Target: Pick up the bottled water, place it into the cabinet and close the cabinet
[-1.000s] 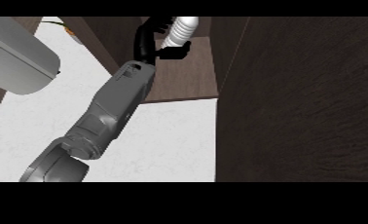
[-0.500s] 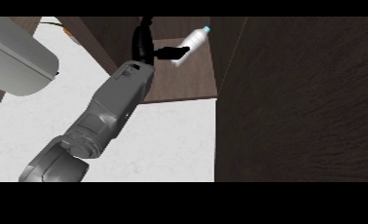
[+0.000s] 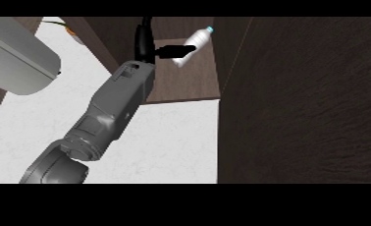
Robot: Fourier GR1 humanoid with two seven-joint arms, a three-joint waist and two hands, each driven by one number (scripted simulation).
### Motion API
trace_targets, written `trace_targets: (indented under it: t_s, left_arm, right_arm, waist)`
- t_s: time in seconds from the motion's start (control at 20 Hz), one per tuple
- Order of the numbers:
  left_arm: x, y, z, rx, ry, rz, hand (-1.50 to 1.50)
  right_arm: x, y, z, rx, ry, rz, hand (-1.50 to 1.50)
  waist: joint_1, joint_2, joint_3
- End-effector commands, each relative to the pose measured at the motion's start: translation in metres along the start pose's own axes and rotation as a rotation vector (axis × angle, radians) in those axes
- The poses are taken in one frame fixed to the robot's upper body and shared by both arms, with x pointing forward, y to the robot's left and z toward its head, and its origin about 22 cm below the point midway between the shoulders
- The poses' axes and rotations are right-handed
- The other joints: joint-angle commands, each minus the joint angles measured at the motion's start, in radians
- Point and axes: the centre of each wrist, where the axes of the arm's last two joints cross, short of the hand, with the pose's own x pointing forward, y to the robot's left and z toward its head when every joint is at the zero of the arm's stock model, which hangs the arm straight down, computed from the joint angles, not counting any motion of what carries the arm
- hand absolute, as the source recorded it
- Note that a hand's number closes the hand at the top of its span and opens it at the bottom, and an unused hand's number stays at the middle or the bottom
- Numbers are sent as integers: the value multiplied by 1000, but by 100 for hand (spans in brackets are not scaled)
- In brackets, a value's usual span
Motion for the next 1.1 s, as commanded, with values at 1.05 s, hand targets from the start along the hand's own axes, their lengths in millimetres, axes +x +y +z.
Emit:
trace_targets:
  t_s: [1.05]
  left_arm:
    - [-14, 3, 38, -199, -144, 415, -150]
  right_arm:
    - [4, 10, 8, -74, 1, 26, -150]
  waist:
    - [113, -40, -1]
